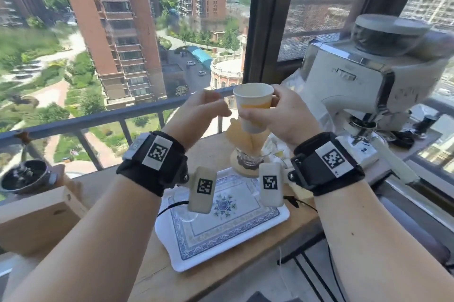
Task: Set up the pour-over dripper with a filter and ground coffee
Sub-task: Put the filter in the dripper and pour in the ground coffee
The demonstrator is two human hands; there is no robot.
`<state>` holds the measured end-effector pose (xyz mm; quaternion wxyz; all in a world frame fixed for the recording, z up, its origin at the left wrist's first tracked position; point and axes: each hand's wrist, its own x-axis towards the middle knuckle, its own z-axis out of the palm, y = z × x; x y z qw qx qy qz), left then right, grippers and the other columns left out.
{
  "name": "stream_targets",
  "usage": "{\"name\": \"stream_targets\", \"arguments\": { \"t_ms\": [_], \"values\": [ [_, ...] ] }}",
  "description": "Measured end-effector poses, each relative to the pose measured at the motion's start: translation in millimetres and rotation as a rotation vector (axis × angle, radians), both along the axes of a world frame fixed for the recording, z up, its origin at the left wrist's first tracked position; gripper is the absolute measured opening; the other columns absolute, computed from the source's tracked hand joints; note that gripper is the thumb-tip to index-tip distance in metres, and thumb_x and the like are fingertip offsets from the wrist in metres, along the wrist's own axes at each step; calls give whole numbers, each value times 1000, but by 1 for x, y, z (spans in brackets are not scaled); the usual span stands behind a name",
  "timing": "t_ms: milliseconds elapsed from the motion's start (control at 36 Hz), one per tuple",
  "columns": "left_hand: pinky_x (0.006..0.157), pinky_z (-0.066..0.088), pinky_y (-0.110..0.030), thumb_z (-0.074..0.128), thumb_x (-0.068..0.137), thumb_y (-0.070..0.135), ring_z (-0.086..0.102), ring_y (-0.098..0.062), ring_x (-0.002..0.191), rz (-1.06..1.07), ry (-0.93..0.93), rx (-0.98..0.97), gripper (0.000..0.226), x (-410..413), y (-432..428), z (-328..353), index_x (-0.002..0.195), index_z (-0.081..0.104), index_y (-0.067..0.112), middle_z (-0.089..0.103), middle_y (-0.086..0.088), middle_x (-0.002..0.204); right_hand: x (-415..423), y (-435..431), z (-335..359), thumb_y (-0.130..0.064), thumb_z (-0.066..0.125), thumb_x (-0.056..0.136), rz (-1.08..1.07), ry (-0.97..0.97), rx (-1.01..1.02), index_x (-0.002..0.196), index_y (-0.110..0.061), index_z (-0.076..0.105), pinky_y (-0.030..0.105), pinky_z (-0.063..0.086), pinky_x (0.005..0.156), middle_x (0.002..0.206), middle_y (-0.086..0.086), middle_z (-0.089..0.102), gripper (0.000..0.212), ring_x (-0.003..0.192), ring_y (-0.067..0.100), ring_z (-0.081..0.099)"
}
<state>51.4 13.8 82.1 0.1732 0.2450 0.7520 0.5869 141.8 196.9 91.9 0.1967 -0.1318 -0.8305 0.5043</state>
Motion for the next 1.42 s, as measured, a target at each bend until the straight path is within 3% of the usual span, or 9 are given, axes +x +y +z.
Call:
{"name": "stream_targets", "arguments": {
  "t_ms": [83,306,444,528,694,889,1028,1250,1417],
  "values": [
    [109,43,-39,79,54,52,51,-12,130,-66,47,-184,108,2,-3,-16,151,43,22,51,5,149,0,3,-8,-36,92,69,-20,-6,-14,119,-21,66,25,57,75,107,-3,73,58,100,14,69],
    [102,34,-29,90,57,63,43,-10,140,-136,165,-318,122,0,6,-48,158,26,44,41,12,160,-2,-1,-22,-36,91,71,-16,-39,-23,115,-24,65,26,60,76,102,-6,73,52,95,8,70],
    [95,43,-23,94,54,58,56,3,124,-150,175,-205,109,-2,7,-55,148,38,57,60,24,139,0,-7,-22,-35,90,73,2,-27,7,110,-26,66,4,47,56,95,-12,71,45,78,-15,64],
    [108,44,-33,97,54,51,55,2,129,-144,178,-126,103,-7,9,-58,143,45,52,62,22,136,-1,-9,-22,-34,90,73,23,-37,-3,109,-24,67,12,54,62,97,-8,74,45,85,0,70],
    [95,44,-22,96,57,49,58,8,121,-174,198,-129,92,-8,8,-55,136,51,54,66,24,128,-4,-12,-26,-33,91,72,69,-51,-36,113,-24,66,33,63,81,101,-4,73,49,95,11,70],
    [74,52,-10,92,52,51,69,5,93,-113,188,-136,81,-7,1,-64,126,61,44,73,18,106,-3,-9,-32,-33,92,71,99,-48,-72,114,-24,68,31,62,81,103,-4,75,50,96,11,71],
    [75,52,-9,92,64,52,67,8,99,-147,171,-140,75,-4,1,-66,130,55,48,65,23,123,6,-1,-31,-35,91,72,51,2,-96,113,-27,69,22,59,73,100,-7,75,47,92,5,71],
    [100,54,-41,76,81,51,61,-10,116,-107,219,-123,52,-3,8,-64,130,60,43,54,13,138,11,4,-33,-28,91,74,38,51,-131,114,-21,68,34,62,81,104,0,75,47,97,17,71],
    [108,48,-41,84,76,54,48,-7,128,-122,302,-207,70,-9,10,-65,139,59,39,41,19,143,13,11,-23,-30,90,75,74,25,-11,118,-28,67,30,60,82,104,-3,74,49,99,15,69]
  ]
}}
